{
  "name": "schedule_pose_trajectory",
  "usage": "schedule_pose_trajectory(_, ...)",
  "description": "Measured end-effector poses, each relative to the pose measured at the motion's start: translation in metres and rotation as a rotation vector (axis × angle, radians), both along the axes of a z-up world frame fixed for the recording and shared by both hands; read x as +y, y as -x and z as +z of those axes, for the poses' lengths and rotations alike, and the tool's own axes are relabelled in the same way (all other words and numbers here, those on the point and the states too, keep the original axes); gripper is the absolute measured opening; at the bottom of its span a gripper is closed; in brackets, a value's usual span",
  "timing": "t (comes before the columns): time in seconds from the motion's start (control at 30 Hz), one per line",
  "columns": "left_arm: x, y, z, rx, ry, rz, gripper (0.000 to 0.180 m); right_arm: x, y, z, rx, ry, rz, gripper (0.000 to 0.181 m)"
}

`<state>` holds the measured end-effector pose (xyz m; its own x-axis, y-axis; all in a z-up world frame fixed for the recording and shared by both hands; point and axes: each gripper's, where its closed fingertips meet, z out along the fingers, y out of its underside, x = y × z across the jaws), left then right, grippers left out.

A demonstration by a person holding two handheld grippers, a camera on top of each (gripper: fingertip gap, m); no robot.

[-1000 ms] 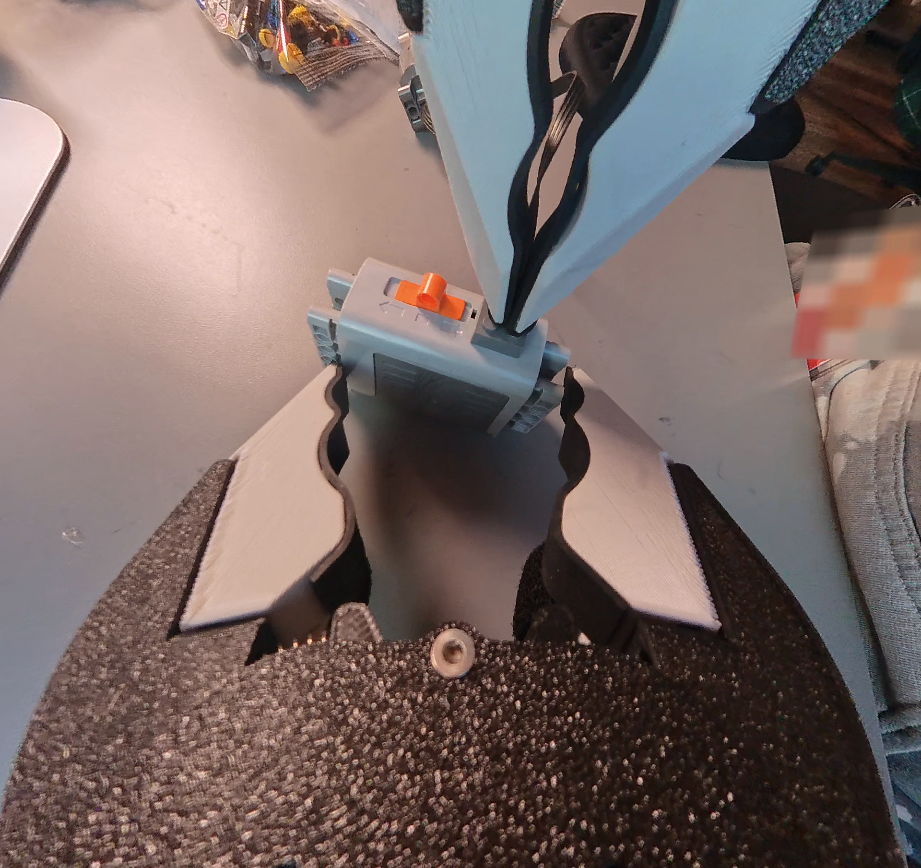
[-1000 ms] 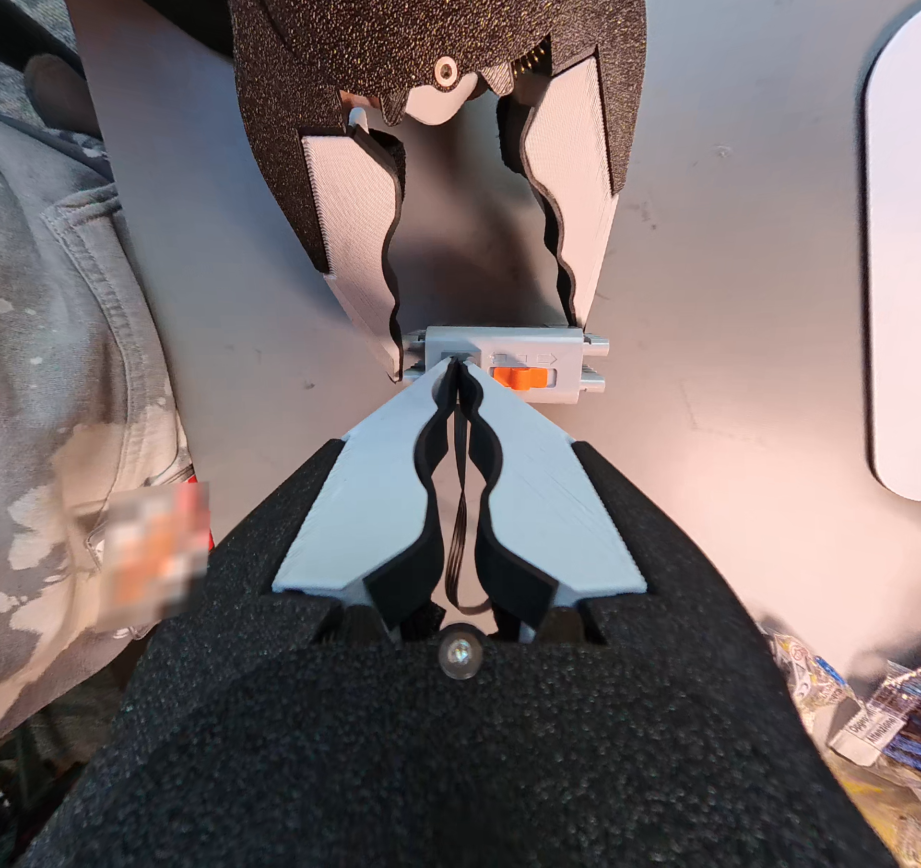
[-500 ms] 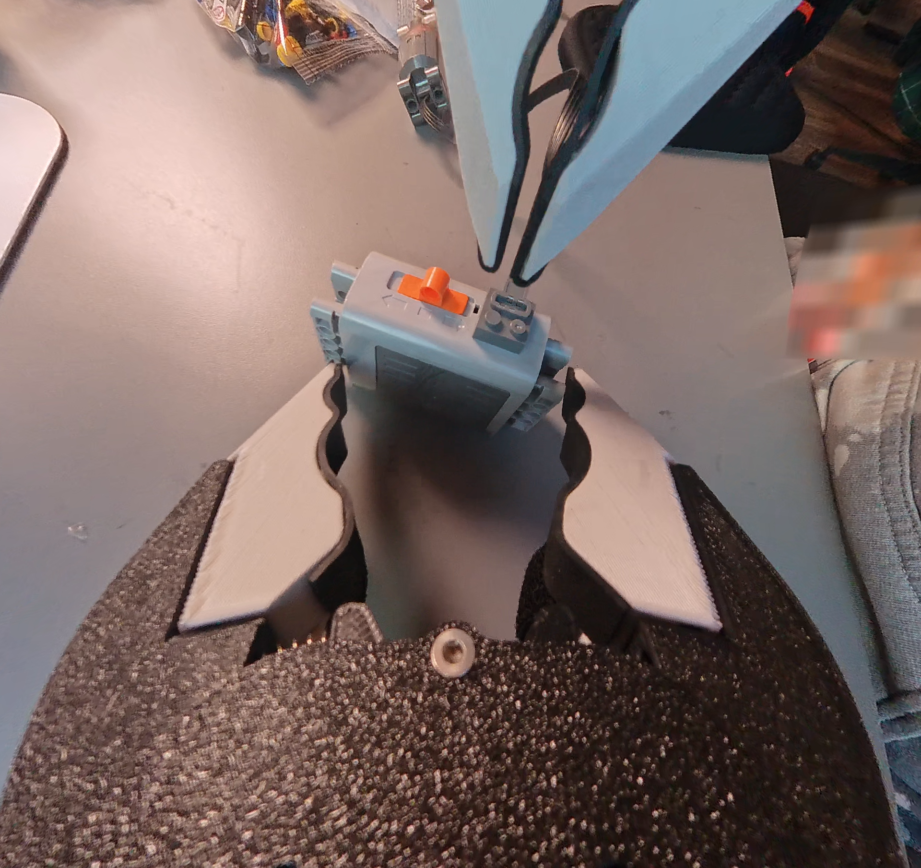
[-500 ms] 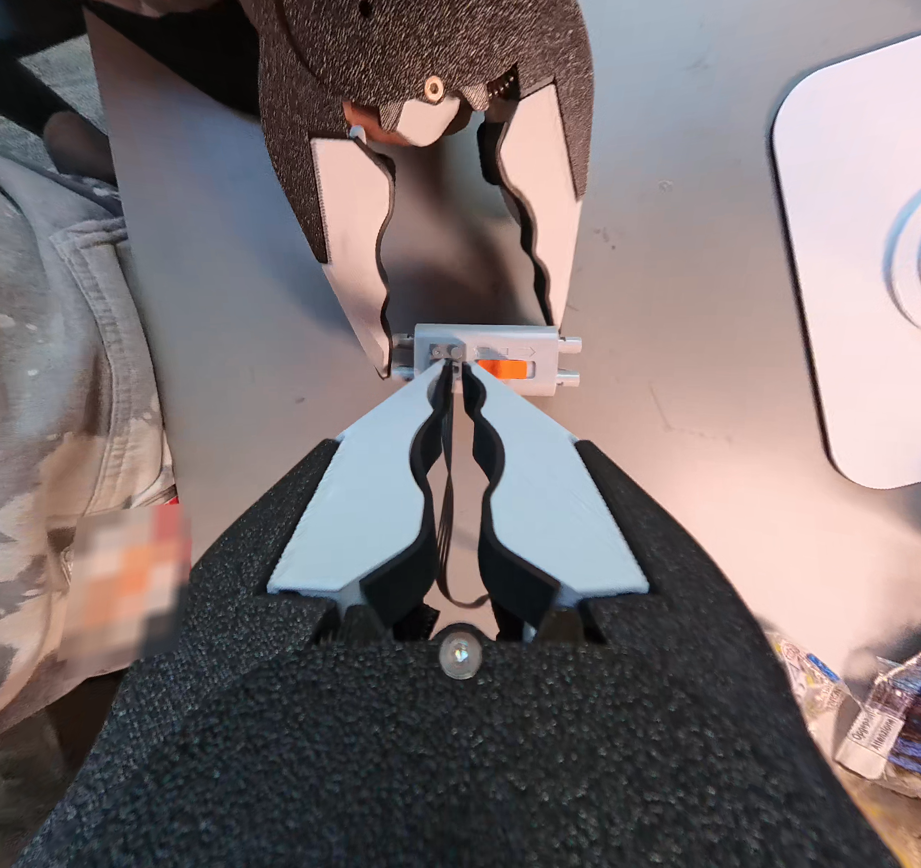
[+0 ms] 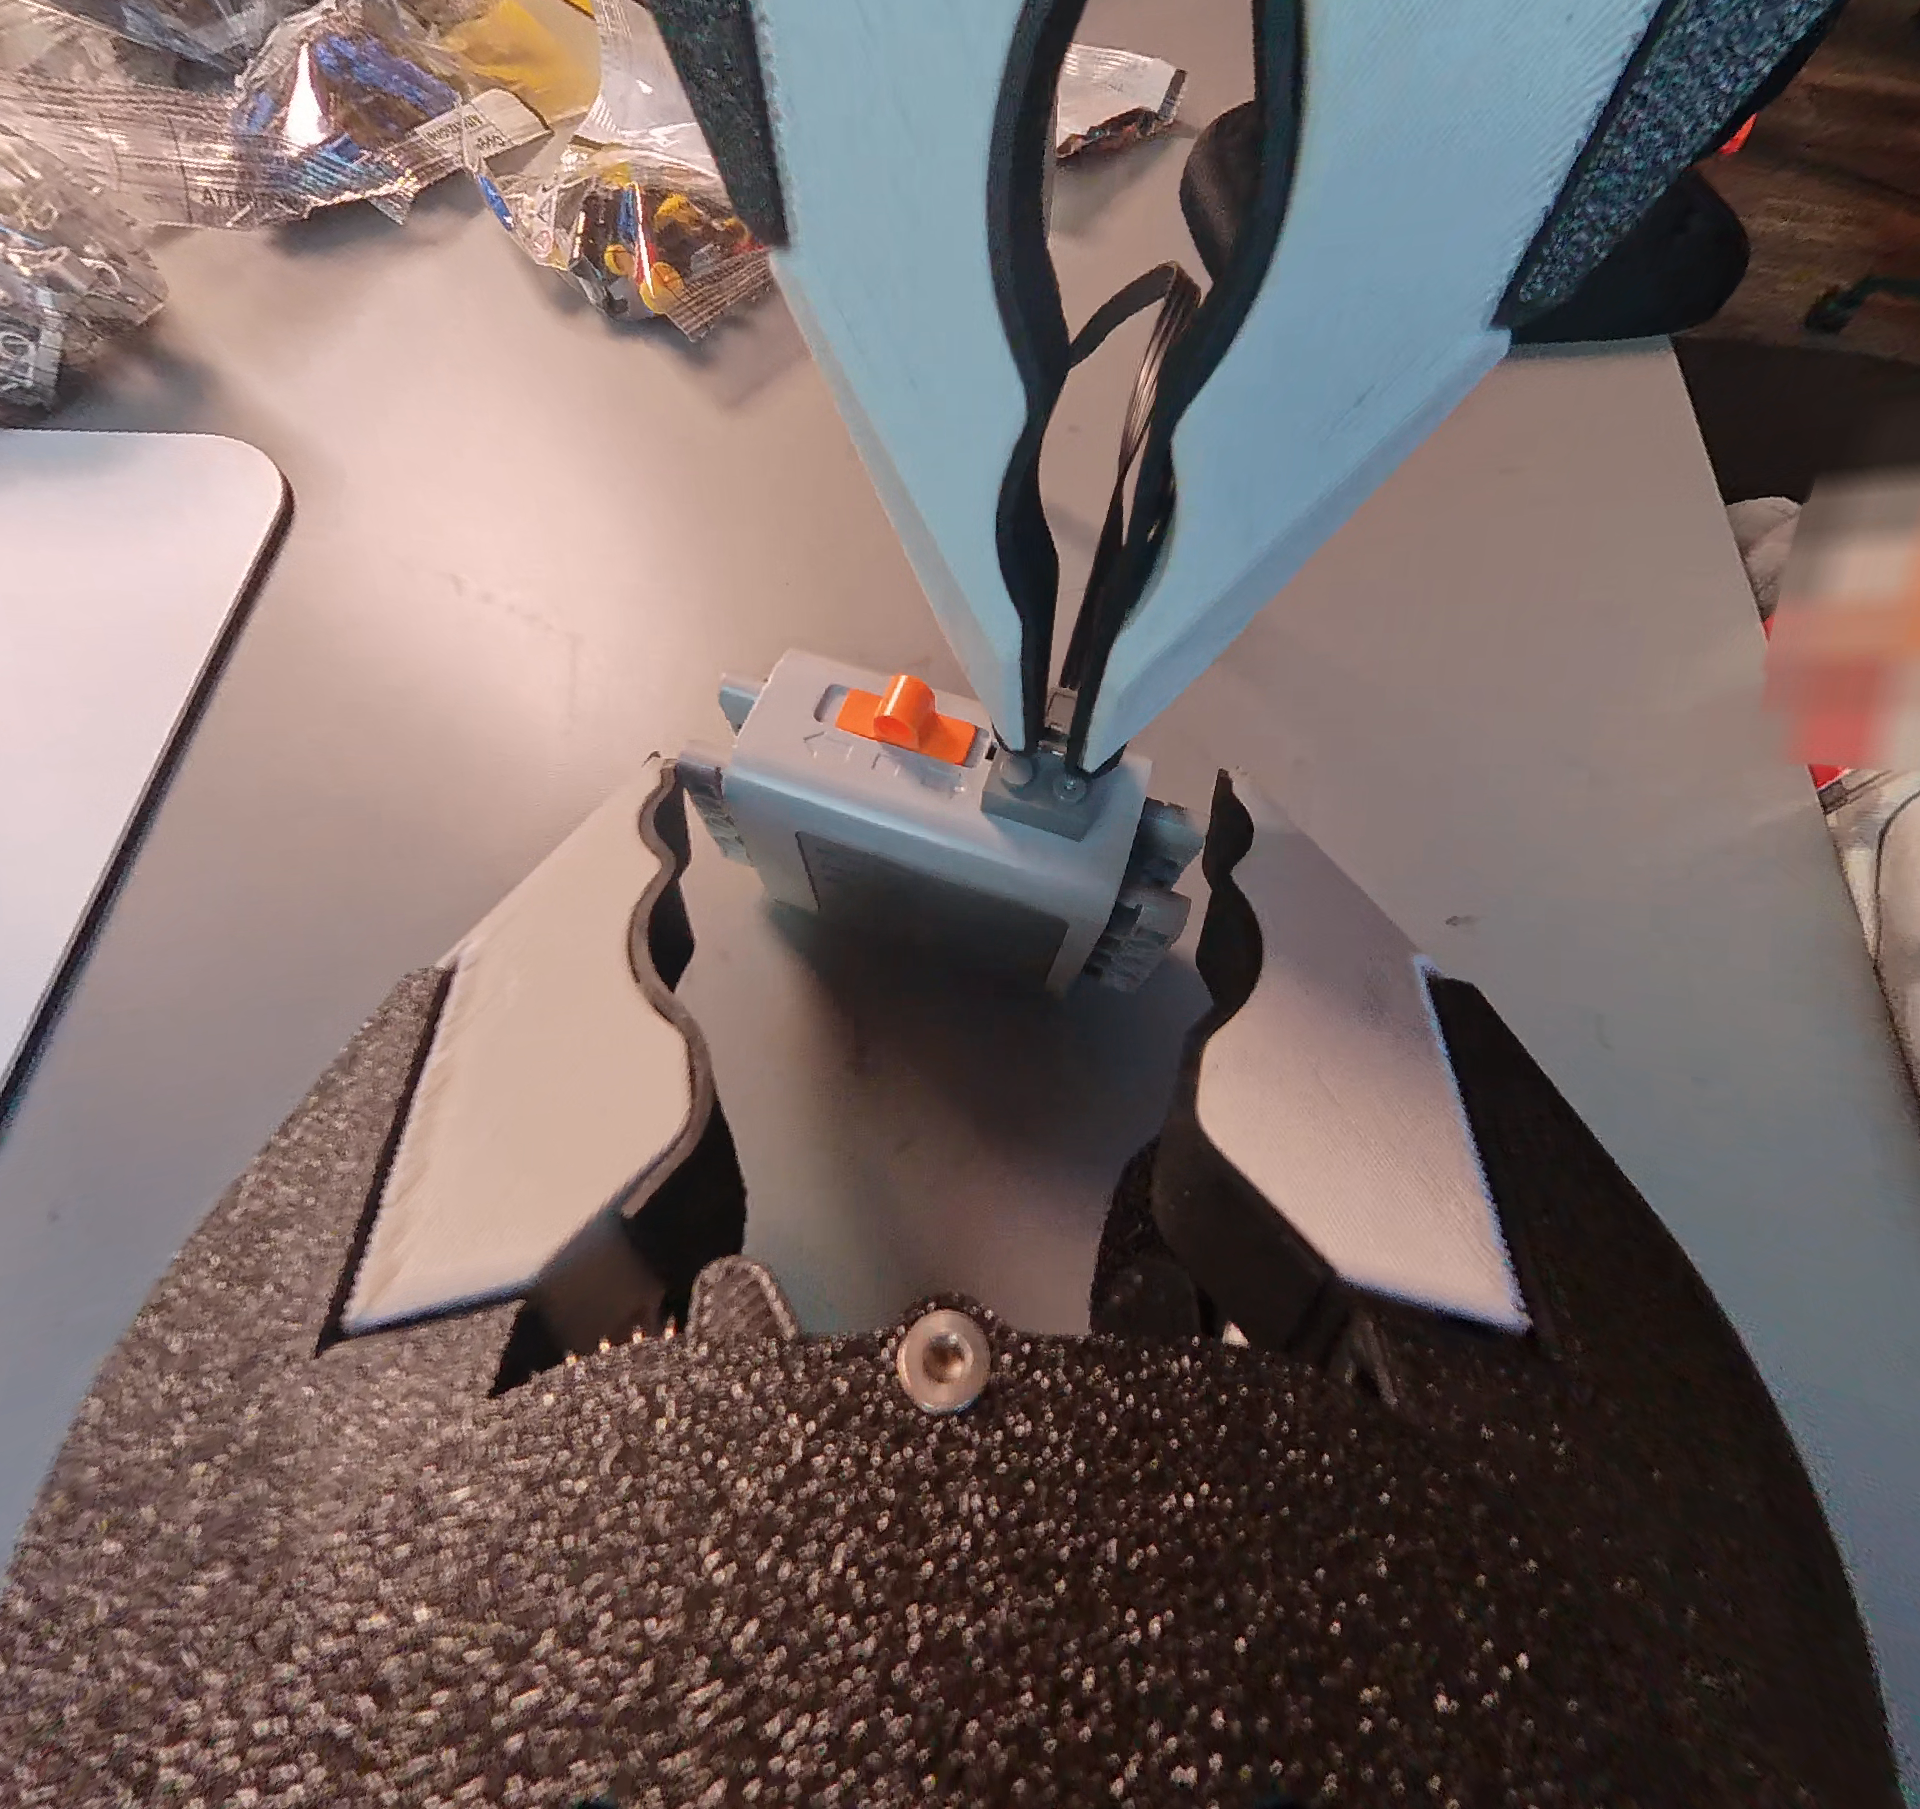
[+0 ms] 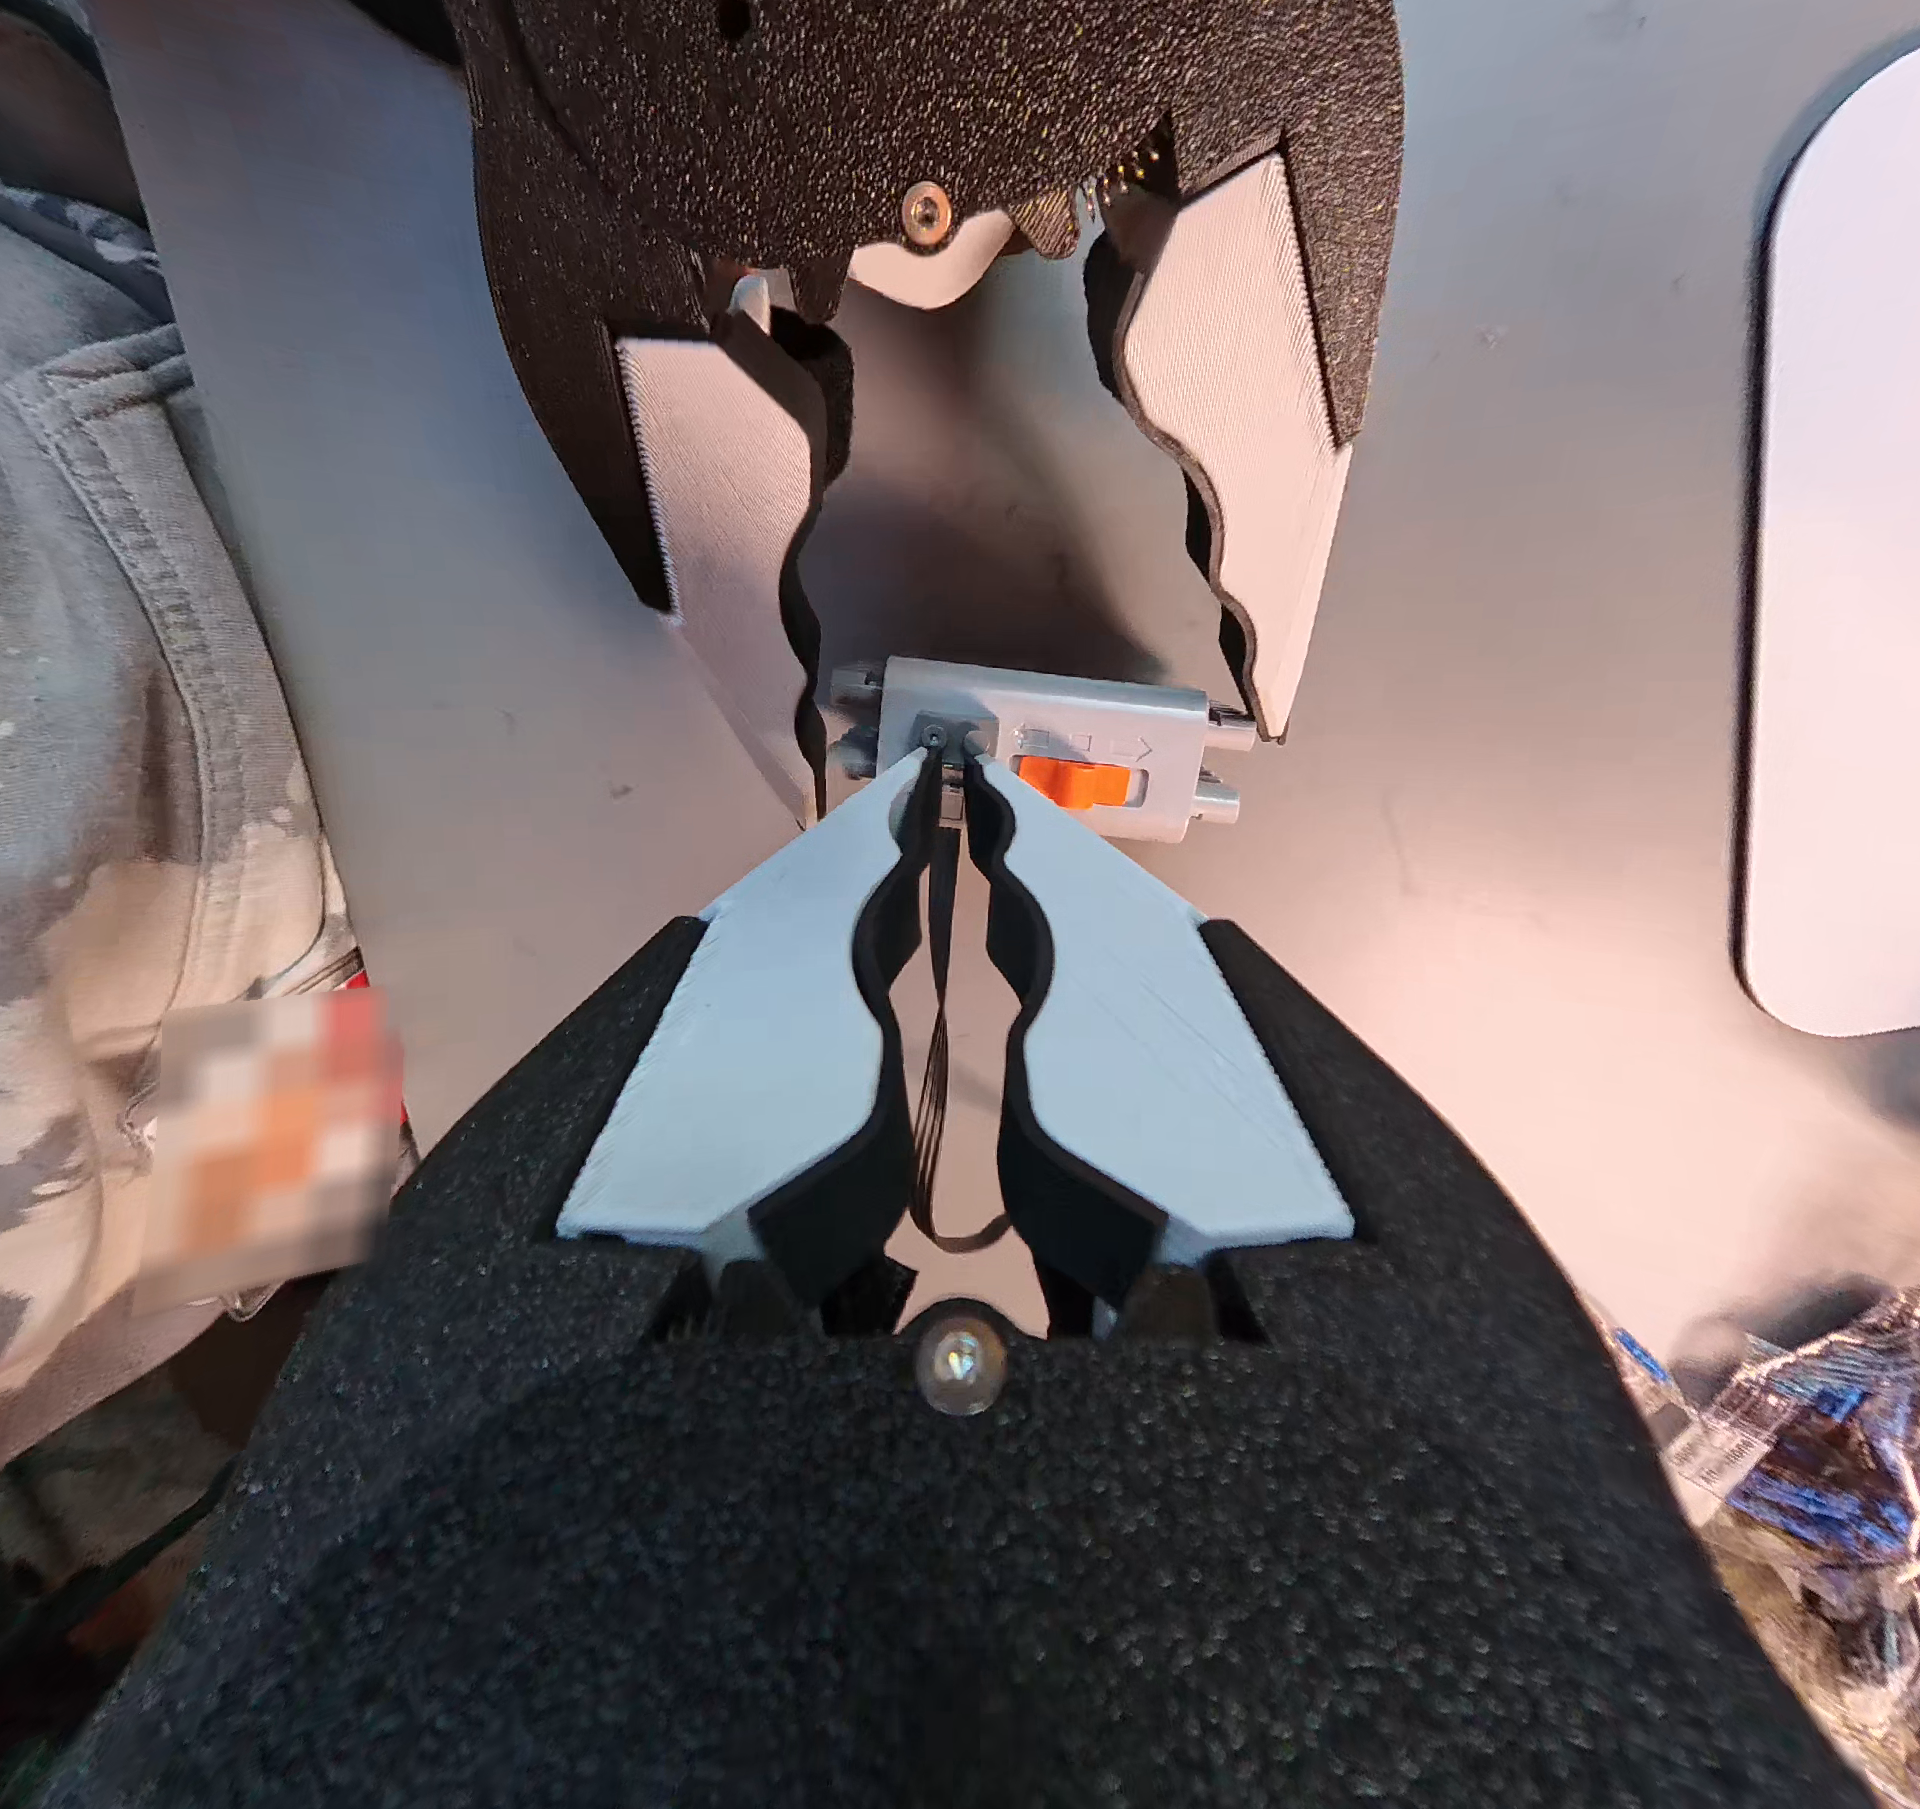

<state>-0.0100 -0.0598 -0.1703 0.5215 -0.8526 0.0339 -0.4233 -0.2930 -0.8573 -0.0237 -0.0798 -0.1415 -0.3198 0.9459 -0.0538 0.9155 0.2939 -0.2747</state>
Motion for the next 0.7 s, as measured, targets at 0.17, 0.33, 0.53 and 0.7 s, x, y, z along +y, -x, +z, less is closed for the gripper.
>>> schedule_pose_trajectory(0.17, 0.0001, 0.0000, -0.0002, -0.010, -0.002, 0.011, 0.097, -0.0011, 0.0002, -0.0008, -0.040, 0.014, -0.005, 0.000)
schedule_pose_trajectory(0.33, -0.0001, 0.0001, -0.0006, -0.011, -0.001, 0.012, 0.097, -0.0016, 0.0018, -0.0009, -0.031, 0.012, -0.025, 0.000)
schedule_pose_trajectory(0.53, -0.0001, 0.0005, -0.0006, -0.009, -0.005, 0.017, 0.097, 0.0034, 0.0028, 0.0013, 0.039, -0.023, -0.029, 0.000)
schedule_pose_trajectory(0.7, -0.0006, 0.0005, -0.0007, -0.009, -0.003, 0.015, 0.097, 0.0013, 0.0049, 0.0005, 0.057, -0.010, -0.028, 0.000)
